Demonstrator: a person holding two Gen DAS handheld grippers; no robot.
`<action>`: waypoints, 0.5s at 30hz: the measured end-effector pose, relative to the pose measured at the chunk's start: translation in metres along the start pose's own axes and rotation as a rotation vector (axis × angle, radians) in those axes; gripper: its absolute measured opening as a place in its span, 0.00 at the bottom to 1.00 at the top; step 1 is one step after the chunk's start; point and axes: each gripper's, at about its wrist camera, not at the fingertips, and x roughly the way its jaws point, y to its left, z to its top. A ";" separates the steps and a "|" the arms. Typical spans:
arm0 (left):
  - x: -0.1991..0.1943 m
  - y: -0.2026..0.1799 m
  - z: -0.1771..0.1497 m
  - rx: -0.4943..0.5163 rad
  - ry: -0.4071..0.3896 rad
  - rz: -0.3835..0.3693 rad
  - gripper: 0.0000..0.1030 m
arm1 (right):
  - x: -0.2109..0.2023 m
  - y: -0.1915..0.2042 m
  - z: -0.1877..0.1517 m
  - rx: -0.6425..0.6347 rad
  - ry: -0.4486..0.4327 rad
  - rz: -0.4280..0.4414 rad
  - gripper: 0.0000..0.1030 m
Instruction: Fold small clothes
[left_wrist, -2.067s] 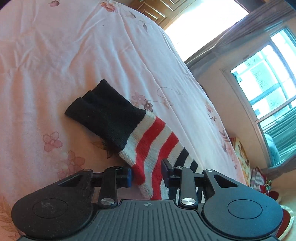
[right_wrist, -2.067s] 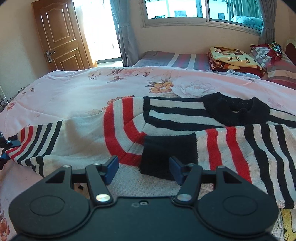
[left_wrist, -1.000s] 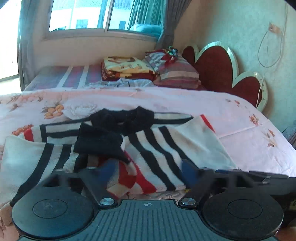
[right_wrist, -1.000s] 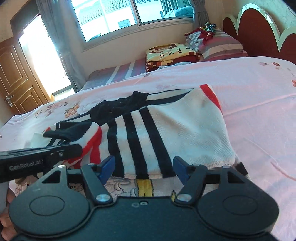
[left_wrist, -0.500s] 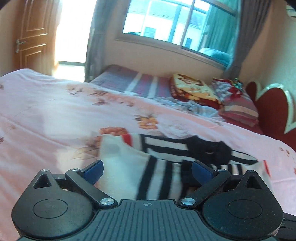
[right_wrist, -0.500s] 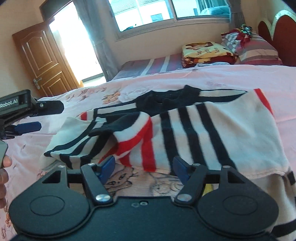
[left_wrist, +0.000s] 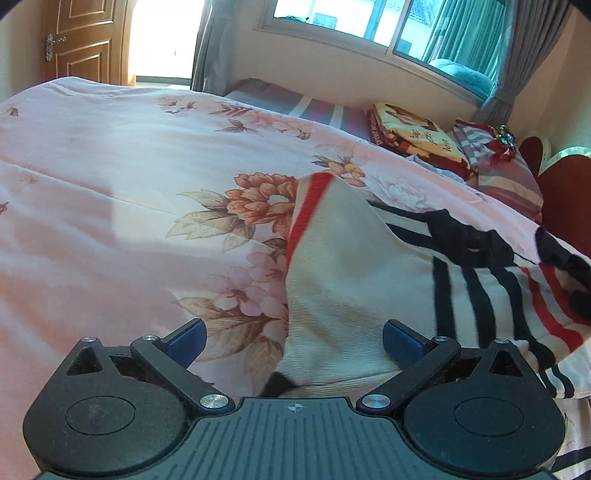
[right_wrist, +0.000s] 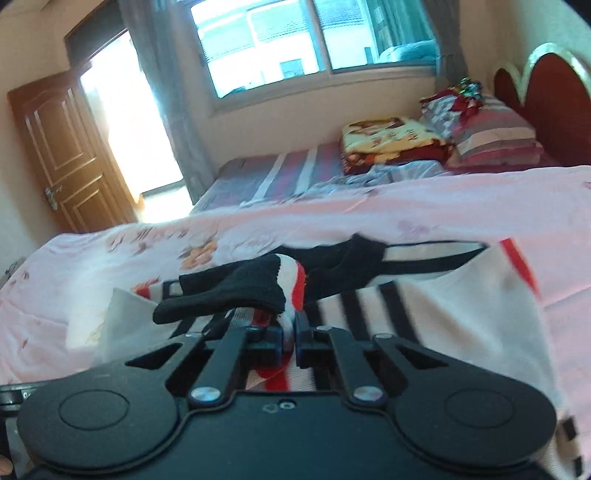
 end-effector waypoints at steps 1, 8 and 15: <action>0.004 -0.003 -0.002 0.005 0.014 -0.004 0.98 | -0.005 -0.014 0.001 0.016 0.003 -0.027 0.07; 0.015 -0.016 -0.010 0.046 0.026 0.016 0.98 | 0.010 -0.072 -0.028 0.123 0.158 -0.135 0.27; 0.023 -0.005 0.002 0.017 0.024 0.068 0.98 | 0.003 -0.091 -0.017 0.136 0.084 -0.200 0.15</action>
